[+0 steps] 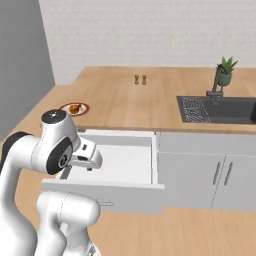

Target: Pick up the knife from the drawer and place it on the cutting board. Then place the meat from the plate to the cutting board.

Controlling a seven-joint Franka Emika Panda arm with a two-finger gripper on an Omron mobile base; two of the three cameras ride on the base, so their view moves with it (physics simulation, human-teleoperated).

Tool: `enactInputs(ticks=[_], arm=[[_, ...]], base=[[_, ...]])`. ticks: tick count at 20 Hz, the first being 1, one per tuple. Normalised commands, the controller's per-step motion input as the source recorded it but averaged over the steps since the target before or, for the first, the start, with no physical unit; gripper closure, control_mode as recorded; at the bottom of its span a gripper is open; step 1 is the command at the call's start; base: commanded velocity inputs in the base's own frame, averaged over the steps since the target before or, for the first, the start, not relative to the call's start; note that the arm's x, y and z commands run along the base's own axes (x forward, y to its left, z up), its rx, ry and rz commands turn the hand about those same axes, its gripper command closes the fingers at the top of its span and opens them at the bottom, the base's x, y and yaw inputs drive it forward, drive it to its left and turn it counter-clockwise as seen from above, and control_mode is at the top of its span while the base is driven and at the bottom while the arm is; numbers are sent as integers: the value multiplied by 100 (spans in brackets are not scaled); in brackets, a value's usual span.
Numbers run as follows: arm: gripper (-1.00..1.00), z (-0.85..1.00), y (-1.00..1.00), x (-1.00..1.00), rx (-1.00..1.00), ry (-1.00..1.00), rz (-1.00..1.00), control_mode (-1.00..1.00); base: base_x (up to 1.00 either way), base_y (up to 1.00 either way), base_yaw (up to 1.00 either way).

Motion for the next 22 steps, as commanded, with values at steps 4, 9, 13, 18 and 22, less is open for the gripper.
enactInputs(ticks=[4,9,13,18,22], arm=[[-100,0,0,0,0,0,0,100],[-100,0,0,0,0,0,0,100],[-100,0,0,0,0,0,0,100],[-100,0,0,0,0,0,0,100],[-100,0,0,0,0,0,0,100]], base=[[2,100,-1],[-28,100,2],[15,100,-5],[77,100,-24],[85,92,-56]])
